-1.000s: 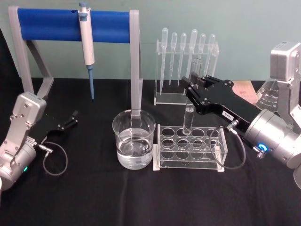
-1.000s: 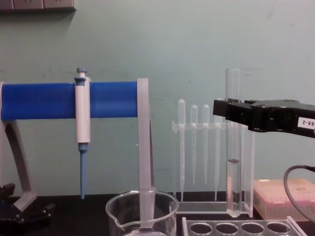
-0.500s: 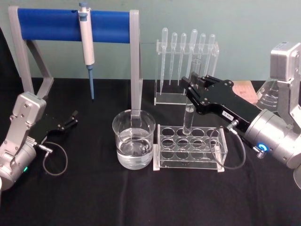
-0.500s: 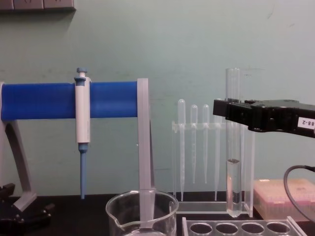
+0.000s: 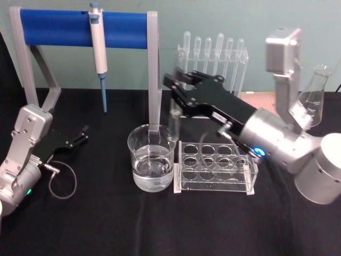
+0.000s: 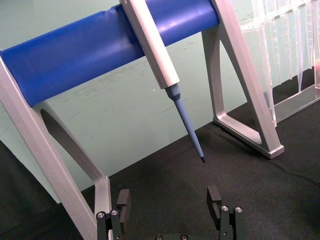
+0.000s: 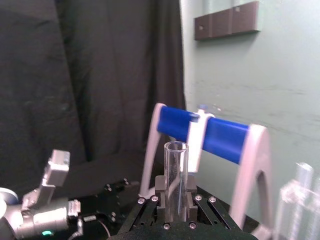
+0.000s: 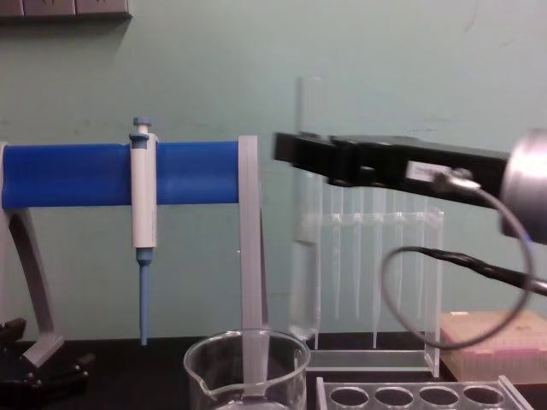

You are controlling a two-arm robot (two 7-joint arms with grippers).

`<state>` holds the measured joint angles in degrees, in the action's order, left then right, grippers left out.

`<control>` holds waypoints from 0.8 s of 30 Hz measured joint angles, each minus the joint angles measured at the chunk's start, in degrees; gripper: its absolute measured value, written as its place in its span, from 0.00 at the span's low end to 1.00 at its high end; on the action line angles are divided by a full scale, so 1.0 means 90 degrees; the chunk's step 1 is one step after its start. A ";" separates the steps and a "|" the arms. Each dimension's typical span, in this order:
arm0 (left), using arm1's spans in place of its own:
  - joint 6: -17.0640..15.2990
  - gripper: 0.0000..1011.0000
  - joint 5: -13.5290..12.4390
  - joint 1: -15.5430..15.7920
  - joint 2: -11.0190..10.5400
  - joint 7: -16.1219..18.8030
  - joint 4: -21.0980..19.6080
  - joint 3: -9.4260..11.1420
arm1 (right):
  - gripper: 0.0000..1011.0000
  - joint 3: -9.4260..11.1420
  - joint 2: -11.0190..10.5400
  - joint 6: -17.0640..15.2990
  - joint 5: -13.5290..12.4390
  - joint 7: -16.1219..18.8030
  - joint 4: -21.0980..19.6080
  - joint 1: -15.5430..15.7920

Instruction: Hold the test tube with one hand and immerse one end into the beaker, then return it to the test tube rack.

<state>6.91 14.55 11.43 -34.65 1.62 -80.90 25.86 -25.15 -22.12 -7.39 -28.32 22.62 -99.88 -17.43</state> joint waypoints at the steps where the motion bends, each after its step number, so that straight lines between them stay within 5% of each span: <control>1: 0.0000 0.99 0.0000 0.0000 0.0000 0.0000 0.0000 0.0000 | 0.22 -0.0101 0.0087 0.0000 0.0029 0.0018 0.0077 -0.0118; 13: 0.0000 0.99 0.0000 0.0000 0.0000 0.0000 0.0000 0.0000 | 0.22 -0.0640 0.0589 0.0387 0.0316 0.0193 0.1254 -0.0505; 24: 0.0000 0.99 0.0000 0.0000 0.0000 0.0000 0.0000 0.0000 | 0.22 -0.0716 0.0722 0.0817 0.0501 0.0283 0.1901 -0.0263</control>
<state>6.91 14.54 11.43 -34.65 1.62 -80.90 25.86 -31.59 -15.62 -0.03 -23.81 25.17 -82.77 -19.80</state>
